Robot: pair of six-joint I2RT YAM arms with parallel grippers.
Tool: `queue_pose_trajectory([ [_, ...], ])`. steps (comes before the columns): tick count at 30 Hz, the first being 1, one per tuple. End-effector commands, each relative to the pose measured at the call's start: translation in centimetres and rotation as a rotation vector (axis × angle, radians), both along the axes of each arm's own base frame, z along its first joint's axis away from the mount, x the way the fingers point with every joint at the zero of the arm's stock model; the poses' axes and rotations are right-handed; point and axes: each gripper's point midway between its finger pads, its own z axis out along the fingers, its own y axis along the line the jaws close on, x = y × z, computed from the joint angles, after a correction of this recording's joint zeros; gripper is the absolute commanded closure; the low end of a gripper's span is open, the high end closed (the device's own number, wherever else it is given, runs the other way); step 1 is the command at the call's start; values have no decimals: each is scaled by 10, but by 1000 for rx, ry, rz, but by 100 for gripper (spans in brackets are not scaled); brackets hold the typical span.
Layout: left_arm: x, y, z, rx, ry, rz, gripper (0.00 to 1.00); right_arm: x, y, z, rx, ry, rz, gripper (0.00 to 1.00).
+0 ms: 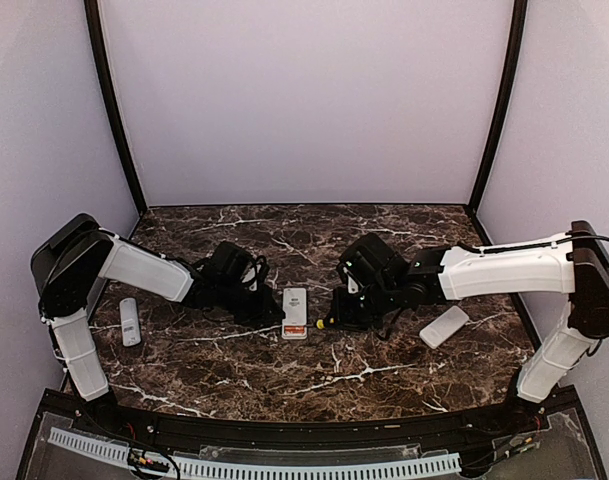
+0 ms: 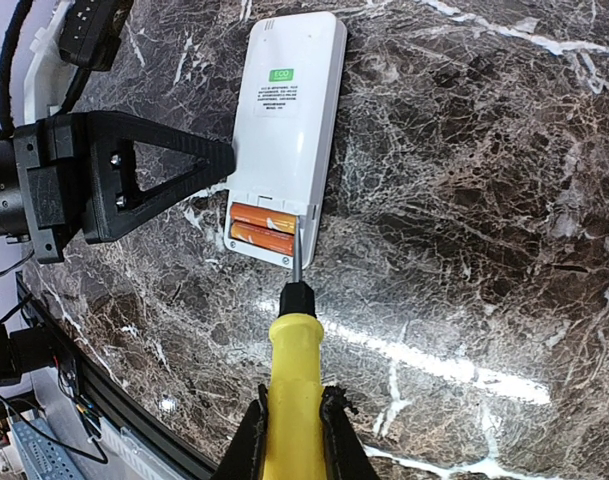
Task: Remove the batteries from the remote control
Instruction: Remove the battery from the remote control without the battery cover.
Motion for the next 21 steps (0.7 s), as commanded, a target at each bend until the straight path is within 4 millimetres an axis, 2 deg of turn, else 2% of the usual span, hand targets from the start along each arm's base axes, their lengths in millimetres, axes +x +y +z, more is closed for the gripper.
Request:
queue_pose_trajectory([
  [1, -19, -8, -11, 15, 39, -58, 94, 0, 14, 6, 68, 4, 15, 100],
  [9, -19, -8, -12, 15, 41, -56, 94, 1, 21, 25, 231, 36, 4, 100],
  [21, -21, -9, -13, 19, 44, -56, 95, 3, 31, 45, 349, 46, 5, 100],
])
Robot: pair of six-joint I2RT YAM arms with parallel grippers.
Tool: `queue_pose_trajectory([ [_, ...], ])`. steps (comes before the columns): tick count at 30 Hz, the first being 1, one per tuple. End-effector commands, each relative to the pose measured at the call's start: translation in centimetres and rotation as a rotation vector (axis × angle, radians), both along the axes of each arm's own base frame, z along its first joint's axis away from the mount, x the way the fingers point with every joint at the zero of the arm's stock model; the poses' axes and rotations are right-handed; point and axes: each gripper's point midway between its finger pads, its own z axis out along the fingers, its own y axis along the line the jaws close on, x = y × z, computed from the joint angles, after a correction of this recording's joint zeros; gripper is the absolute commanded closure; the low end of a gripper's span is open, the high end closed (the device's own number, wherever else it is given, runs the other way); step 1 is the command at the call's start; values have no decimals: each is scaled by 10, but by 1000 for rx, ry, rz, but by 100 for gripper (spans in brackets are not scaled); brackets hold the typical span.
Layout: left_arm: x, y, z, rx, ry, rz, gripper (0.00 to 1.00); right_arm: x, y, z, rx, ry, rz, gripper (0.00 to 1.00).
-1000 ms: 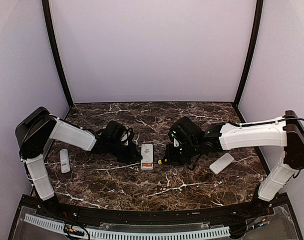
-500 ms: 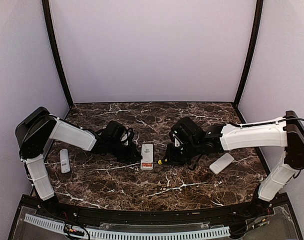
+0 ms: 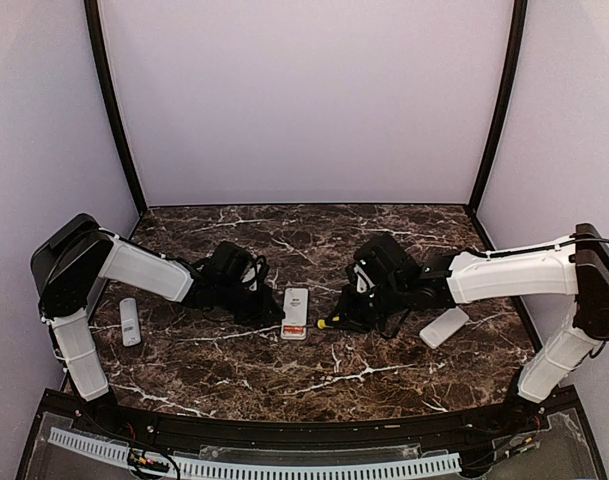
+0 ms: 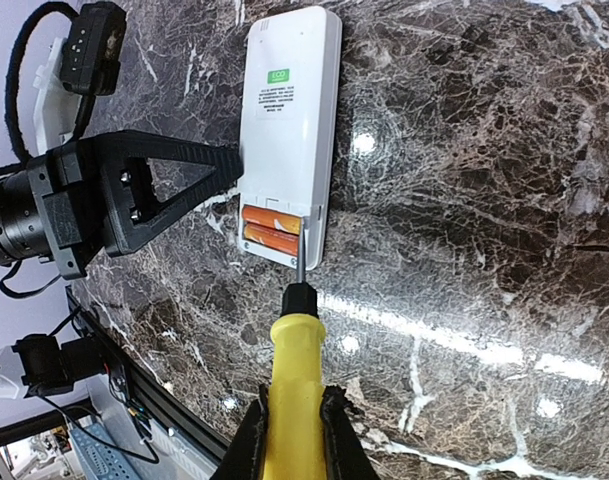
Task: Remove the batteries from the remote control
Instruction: Remove the battery from the remote control without the battery cover.
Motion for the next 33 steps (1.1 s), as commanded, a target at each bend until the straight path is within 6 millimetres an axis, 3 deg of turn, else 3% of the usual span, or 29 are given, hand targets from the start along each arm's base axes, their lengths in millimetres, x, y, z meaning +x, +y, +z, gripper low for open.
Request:
queue_pose_trajectory([
  [1, -22, -10, -12, 18, 44, -58, 95, 4, 32, 46, 216, -61, 49, 100],
  [14, -24, -10, -13, 21, 44, -61, 95, 8, 33, 63, 292, -87, 25, 100],
  [33, -24, -11, -11, 18, 41, -62, 96, 10, 23, 56, 230, -92, 9, 100],
])
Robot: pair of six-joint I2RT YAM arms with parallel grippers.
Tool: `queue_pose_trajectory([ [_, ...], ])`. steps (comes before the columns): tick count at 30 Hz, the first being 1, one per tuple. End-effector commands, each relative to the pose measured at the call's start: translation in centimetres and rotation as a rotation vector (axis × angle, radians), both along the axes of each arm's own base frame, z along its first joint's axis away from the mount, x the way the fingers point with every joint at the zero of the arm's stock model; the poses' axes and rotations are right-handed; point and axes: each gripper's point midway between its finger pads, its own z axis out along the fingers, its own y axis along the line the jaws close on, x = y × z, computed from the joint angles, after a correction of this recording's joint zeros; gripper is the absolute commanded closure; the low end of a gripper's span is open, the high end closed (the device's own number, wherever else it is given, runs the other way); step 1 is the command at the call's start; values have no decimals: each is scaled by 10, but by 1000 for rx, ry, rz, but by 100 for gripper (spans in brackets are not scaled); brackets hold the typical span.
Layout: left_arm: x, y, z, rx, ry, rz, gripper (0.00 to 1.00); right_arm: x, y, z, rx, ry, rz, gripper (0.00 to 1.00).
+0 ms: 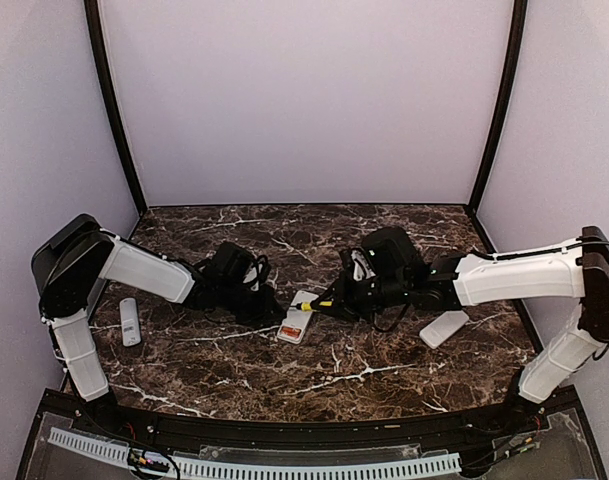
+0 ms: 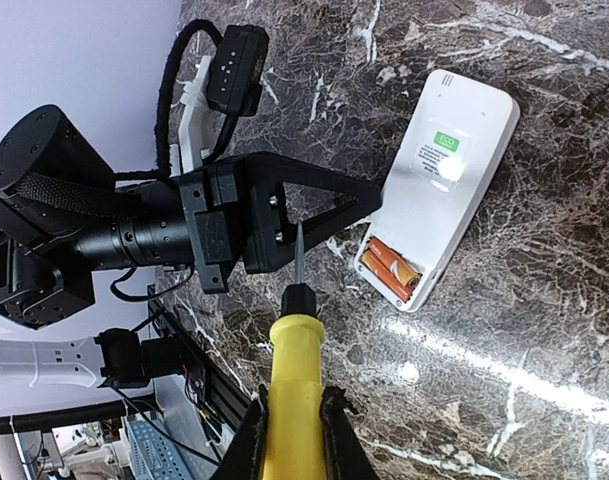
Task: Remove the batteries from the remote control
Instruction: Remove the battery from the remote control without the battery cover.
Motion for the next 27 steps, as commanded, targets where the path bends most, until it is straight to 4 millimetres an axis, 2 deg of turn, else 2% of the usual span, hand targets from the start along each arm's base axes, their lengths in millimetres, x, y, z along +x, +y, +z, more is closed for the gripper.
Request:
queue_pose_trajectory([
  [1, -24, -8, -11, 13, 61, -64, 96, 2, -6, 13, -17, -42, -7, 100],
  [9, -23, -9, -9, 9, 55, -66, 96, 0, -36, -10, -223, -47, -37, 100],
  [15, -22, -10, -8, 10, 54, -66, 96, -4, -30, -24, -249, -30, -15, 100],
  [27, -22, -10, -8, 13, 55, -70, 96, -5, -21, -32, -250, -25, 19, 100],
])
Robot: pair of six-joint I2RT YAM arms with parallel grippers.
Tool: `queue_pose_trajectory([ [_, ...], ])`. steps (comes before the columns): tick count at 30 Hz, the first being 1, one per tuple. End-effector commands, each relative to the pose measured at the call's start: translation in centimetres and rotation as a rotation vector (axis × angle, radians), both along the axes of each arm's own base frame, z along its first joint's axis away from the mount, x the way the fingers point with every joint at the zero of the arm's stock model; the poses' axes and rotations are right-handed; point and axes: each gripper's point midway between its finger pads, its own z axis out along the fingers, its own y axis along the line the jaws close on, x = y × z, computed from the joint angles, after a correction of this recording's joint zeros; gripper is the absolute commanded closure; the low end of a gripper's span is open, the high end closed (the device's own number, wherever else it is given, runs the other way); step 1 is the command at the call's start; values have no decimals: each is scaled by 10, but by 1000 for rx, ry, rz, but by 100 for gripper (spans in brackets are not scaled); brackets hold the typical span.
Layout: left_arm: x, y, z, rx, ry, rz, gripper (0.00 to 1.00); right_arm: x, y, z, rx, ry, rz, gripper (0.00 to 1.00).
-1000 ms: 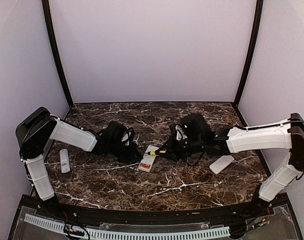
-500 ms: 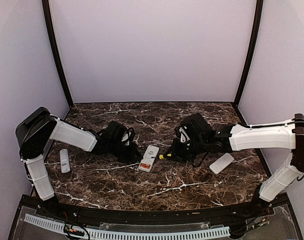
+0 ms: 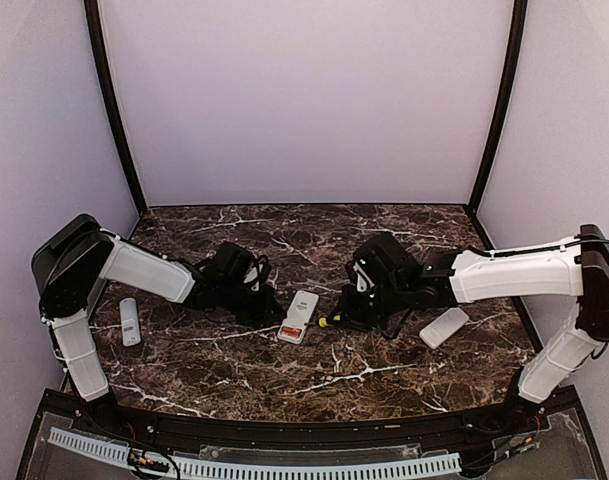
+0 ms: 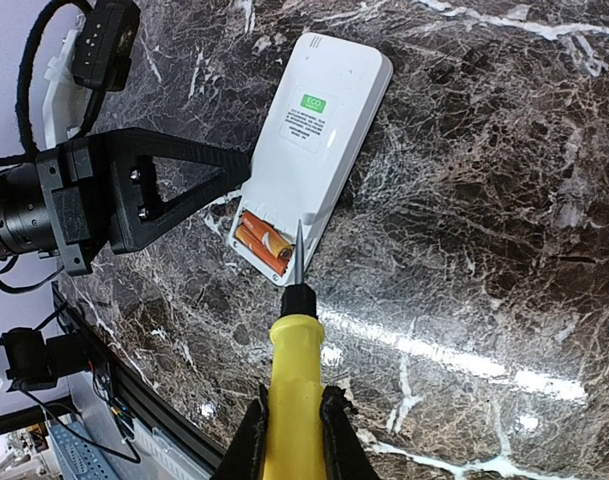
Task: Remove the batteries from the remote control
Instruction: Remove the battery from the remote control without the battery cover.
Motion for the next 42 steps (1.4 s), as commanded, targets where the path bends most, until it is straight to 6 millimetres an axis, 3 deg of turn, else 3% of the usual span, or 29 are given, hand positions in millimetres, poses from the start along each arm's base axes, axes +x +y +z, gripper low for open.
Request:
queue_pose_trajectory([
  [1, -22, -9, -8, 11, 52, -69, 96, 2, 9, 4, 11, -17, 21, 100],
  [26, -21, -10, -9, 14, 53, -70, 96, -7, 15, -5, 0, 19, 74, 100],
  [42, -21, -10, -9, 11, 55, -69, 97, -14, 36, 9, 144, 67, 147, 100],
])
